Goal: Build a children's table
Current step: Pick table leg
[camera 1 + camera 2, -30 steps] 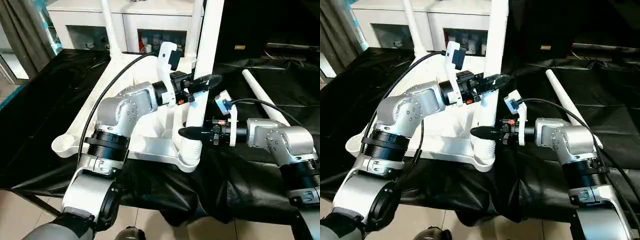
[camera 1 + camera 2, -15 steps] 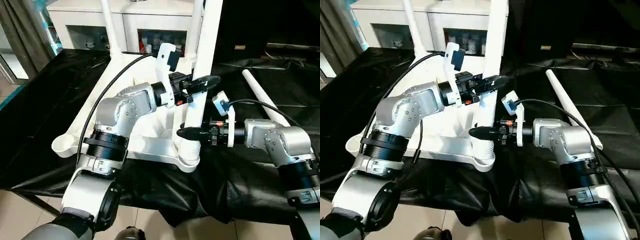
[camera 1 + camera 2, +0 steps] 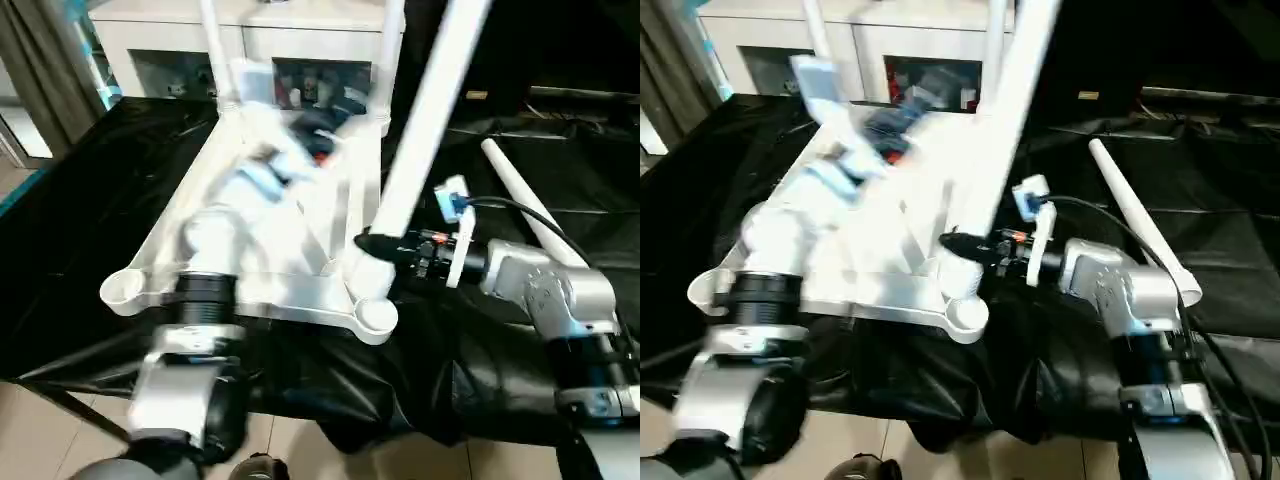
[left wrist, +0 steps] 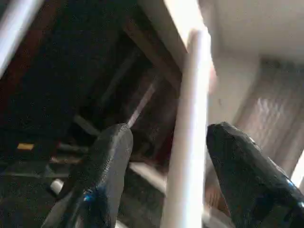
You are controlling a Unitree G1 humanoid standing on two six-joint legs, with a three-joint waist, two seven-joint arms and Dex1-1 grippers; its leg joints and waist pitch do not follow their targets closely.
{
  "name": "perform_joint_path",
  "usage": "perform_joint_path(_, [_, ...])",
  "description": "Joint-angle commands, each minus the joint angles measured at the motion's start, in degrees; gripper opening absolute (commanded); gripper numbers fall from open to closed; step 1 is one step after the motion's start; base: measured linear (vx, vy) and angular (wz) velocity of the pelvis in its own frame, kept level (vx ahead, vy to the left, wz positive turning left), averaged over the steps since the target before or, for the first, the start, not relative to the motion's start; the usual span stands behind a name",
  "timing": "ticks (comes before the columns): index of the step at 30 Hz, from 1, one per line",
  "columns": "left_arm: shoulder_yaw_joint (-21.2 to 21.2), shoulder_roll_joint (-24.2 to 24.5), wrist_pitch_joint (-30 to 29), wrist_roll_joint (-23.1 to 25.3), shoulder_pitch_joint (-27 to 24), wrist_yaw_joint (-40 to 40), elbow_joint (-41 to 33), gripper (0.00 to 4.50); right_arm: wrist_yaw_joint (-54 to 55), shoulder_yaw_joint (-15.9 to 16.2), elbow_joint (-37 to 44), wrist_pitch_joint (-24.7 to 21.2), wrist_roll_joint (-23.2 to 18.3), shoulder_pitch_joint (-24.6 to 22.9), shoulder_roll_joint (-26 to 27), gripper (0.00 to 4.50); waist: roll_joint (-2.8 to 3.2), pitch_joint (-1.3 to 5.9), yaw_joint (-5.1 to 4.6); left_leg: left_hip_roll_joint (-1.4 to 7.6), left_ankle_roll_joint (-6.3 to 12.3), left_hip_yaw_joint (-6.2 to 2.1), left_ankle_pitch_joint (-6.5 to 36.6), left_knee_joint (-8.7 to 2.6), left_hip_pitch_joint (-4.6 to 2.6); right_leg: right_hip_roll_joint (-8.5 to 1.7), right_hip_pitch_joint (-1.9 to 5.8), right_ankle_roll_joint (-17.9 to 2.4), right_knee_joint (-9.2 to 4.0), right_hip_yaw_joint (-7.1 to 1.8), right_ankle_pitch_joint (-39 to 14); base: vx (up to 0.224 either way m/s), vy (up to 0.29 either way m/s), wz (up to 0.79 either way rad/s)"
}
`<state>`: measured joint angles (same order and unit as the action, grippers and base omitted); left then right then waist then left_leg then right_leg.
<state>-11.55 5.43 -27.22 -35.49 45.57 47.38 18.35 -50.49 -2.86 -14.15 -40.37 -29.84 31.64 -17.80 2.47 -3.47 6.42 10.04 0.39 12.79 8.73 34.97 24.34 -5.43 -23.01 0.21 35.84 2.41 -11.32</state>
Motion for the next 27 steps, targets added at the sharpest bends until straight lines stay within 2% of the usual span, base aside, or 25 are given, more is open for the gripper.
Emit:
perform_joint_path(1, [5.5, 3.2, 1.9, 5.3, -2.2, 6.1, -2.0, 2.92, 4.7, -2.1, 1.2, 4.6, 3.1, -0.4, 0.0, 1.93, -1.13, 4.81, 0.04, 3.27, 0.64, -2.31, 8.5, -4.09, -2.72, -3.19, 1.52, -9.9, -4.15, -1.63, -10.6, 0.0, 0.0, 0.0])
perform_joint_path(2, [6.0, 3.6, 2.2, 5.7, -2.4, 6.6, -2.1, 2.92, 5.1, -2.1, 1.2, 5.0, 3.4, -0.4, 0.0, 1.93, -1.11, 4.74, -0.09, 3.15, 0.08, -2.15, 8.9, -4.08, -2.83, -3.06, 1.48, -9.9, -4.16, -1.64, -10.7, 0.0, 0.0, 0.0])
perform_joint_path(3, [8.8, 5.6, 4.5, 8.4, -3.7, 8.8, -2.7, 2.92, 5.3, -2.8, 1.1, 7.9, 3.5, -0.9, 0.7, 1.93, -0.92, 4.74, 0.16, 3.32, -0.99, -2.18, 10.5, -4.22, -3.21, -3.33, 1.32, -9.8, -4.5, -1.79, -11.2, 0.0, 0.0, 0.0])
perform_joint_path(4, [9.1, 5.8, 4.7, 8.6, -3.8, 9.0, -2.8, 2.92, 5.3, -2.8, 1.2, 8.4, 3.7, -1.0, 0.8, 1.93, -0.81, 4.68, 0.04, 3.31, -1.42, -2.19, 11.1, -4.3, -2.99, -3.3, 1.41, -9.6, -4.29, -1.8, -11.4, 0.0, 0.0, 0.0])
perform_joint_path(5, [11.0, 7.3, 6.2, 10.3, -4.9, 10.5, -3.3, 2.92, 5.5, -2.9, 1.5, 11.4, 4.4, -1.6, 0.9, 1.93, -1.09, 4.64, 0.05, 3.35, -1.62, -2.27, 11.7, -4.5, -2.97, -3.35, 1.4, -9.2, -4.46, -1.77, -11.9, 0.0, 0.0, 0.0])
perform_joint_path(6, [16.0, 11.1, 10.5, 15.0, -7.3, 14.3, -4.3, 2.92, 7.4, -3.1, 2.8, 13.2, 5.8, -2.8, 0.9, 1.93, -0.99, 4.59, 0.08, 3.43, -2.04, -2.43, 12.5, -4.66, -3.09, -3.43, 1.3, -8.3, -4.58, -1.84, -12.5, 0.0, 0.0, 0.0])
perform_joint_path(7, [20.5, 14.7, 14.1, 18.8, -9.6, 18.1, -5.2, 2.92, 8.5, -3.0, 4.9, 12.7, 6.3, -4.2, 0.5, 1.93, -1.02, 4.57, -0.02, 3.46, -2.41, -2.52, 12.4, -4.92, -3.04, -3.29, 1.38, -7.5, -4.43, -1.84, -12.3, 0.0, 0.0, 0.0])
perform_joint_path(8, [21.1, 15.2, 14.6, 19.3, -9.9, 18.6, -5.3, 2.92, 8.5, -3.1, 5.2, 12.5, 6.3, -4.4, 0.5, 1.93, -0.98, 4.59, 0.04, 3.45, -2.33, -2.55, 12.2, -4.94, -3.05, -3.25, 1.4, -7.0, -4.43, -1.89, -12.0, 0.0, 0.0, 0.0])
perform_joint_path(9, [25.6, 18.9, 17.3, 22.6, -12.1, 22.6, -6.1, 2.92, 9.1, -3.1, 8.1, 11.4, 6.3, -6.6, 0.3, 1.92, -1.01, 4.58, -0.32, 3.27, -2.39, -2.34, 11.6, -4.96, -3.03, -3.01, 1.39, -7.0, -4.19, -1.94, -10.6, 0.0, 0.0, 0.0])
perform_joint_path(10, [26.9, 19.8, 18.5, 23.5, -12.8, 23.9, -6.1, 2.92, 9.2, -2.9, 9.2, 11.1, 6.3, -7.5, 0.4, 1.92, -0.99, 4.74, -0.18, 3.3, -2.12, -2.29, 11.0, -4.88, -3.03, -3.13, 1.48, -6.9, -4.07, -2.02, -9.8, 0.0, 0.0, 0.0])
perform_joint_path(12, [28.0, 20.4, 19.3, 24.0, -13.4, 25.8, -6.1, 2.92, 9.6, -2.5, 10.3, 10.9, 6.0, -8.6, 0.4, 1.91, -0.87, 4.8, -0.35, 3.23, -2.12, -2.04, 10.9, -4.83, -3.12, -3.0, 1.3, -8.0, -3.86, -1.99, -8.7, 0.0, 0.0, 0.0])
perform_joint_path(13, [28.7, 20.7, 19.9, 24.4, -13.5, 27.1, -5.5, 2.92, 9.6, -2.0, 10.8, 10.8, 6.2, -9.4, 0.3, 1.91, -0.75, 4.7, -0.24, 3.22, -2.48, -1.97, 12.0, -4.81, -3.2, -3.17, 1.14, -9.2, -3.98, -2.02, -9.3, 0.0, 0.0, 0.0])
perform_joint_path(14, [29.4, 20.9, 21.1, 25.1, -13.5, 28.2, -4.5, 2.92, 9.4, -1.6, 11.1, 11.0, 6.4, -10.0, 0.2, 1.91, -0.75, 4.63, -0.24, 3.2, -2.62, -1.96, 12.6, -4.84, -3.13, -3.15, 1.18, -9.6, -4.03, -2.02, -9.9, 0.0, 0.0, 0.0])
perform_joint_path(16, [29.9, 20.9, 22.4, 25.9, -13.4, 29.0, -3.5, 2.92, 9.3, -1.3, 11.3, 11.3, 6.7, -10.5, 0.1, 1.91, -0.92, 4.33, -0.36, 3.24, -3.54, -2.12, 15.9, -5.12, -3.11, -3.44, 1.19, -9.3, -4.35, -2.16, -14.0, 0.0, 0.0, 0.0])
perform_joint_path(17, [30.5, 20.9, 23.5, 26.8, -13.1, 29.0, -2.4, 2.64, 9.2, -1.1, 11.3, 11.7, 6.9, -10.9, 0.1, 1.91, -0.92, 4.33, -0.48, 3.28, -4.02, -2.14, 17.0, -5.13, -3.27, -3.52, 1.09, -9.1, -4.52, -2.23, -15.3, 0.0, 0.0, 0.0])
perform_joint_path(18, [31.9, 20.9, 26.3, 29.5, -11.8, 27.8, 1.1, 2.58, 9.4, -0.7, 11.5, 12.7, 7.3, -11.6, 0.0, 1.91, -0.64, 4.25, -0.57, 3.2, -4.43, -2.23, 17.8, -5.15, -3.27, -3.49, 1.01, -8.8, -4.69, -2.3, -16.1, 0.0, 0.0, 0.0])
perform_joint_path(19, [32.8, 20.9, 28.2, 31.2, -10.6, 26.6, 3.8, 2.58, 9.7, -0.5, 12.0, 12.9, 7.3, -12.1, 0.1, 1.91, -0.77, 4.21, -0.69, 3.17, -4.6, -2.2, 18.4, -5.2, -3.33, -3.41, 0.91, -8.5, -4.82, -2.32, -16.6, 0.0, 0.0, 0.0])
perform_joint_path(20, [33.2, 20.8, 29.2, 32.2, -9.8, 25.7, 5.5, 2.58, 9.9, -0.5, 12.3, 12.9, 7.3, -12.3, 0.1, 1.91, -0.84, 4.4, -0.7, 3.17, -4.89, -2.29, 18.2, -5.18, -3.44, -3.35, 1.01, -8.1, -4.68, -2.33, -16.0, 0.0, 0.0, 0.0])
perform_joint_path(22, [33.7, 20.7, 30.9, 33.6, -8.7, 24.8, 8.0, 2.18, 10.3, -0.5, 13.0, 12.7, 7.3, -12.8, 0.2, 1.91, -0.61, 4.52, -0.77, 3.17, -4.9, -2.43, 17.4, -5.2, -3.26, -3.38, 1.24, -8.5, -4.37, -2.24, -13.5, 0.0, 0.0, 0.0])
perform_joint_path(23, [33.9, 20.7, 31.5, 34.2, -8.2, 24.5, 9.1, 2.18, 10.5, -0.4, 13.4, 12.6, 7.3, -13.0, 0.2, 1.91, -0.45, 4.54, -0.85, 3.13, -4.77, -2.36, 17.3, -5.19, -3.32, -3.29, 1.14, -8.6, -4.47, -2.26, -12.9, 0.0, 0.0, 0.0])
perform_joint_path(26, [34.7, 20.7, 33.1, 36.4, -6.7, 24.5, 13.1, 2.01, 10.7, 0.5, 14.2, 12.7, 7.8, -14.0, 0.0, 1.91, -0.58, 4.71, -1.12, 3.05, -3.92, -2.3, 15.8, -4.97, -3.11, -3.29, 1.44, -10.3, -4.01, -2.09, -9.0, 0.0, 0.0, 0.0])
perform_joint_path(27, [35.0, 20.7, 33.7, 37.1, -6.3, 24.7, 14.3, 1.73, 10.6, 0.8, 14.3, 12.8, 8.0, -14.2, 0.0, 1.91, -0.32, 4.69, -1.18, 3.02, -3.47, -2.25, 15.6, -4.86, -3.07, -3.34, 1.47, -11.0, -4.05, -2.09, -8.6, 0.0, 0.0, 0.0])
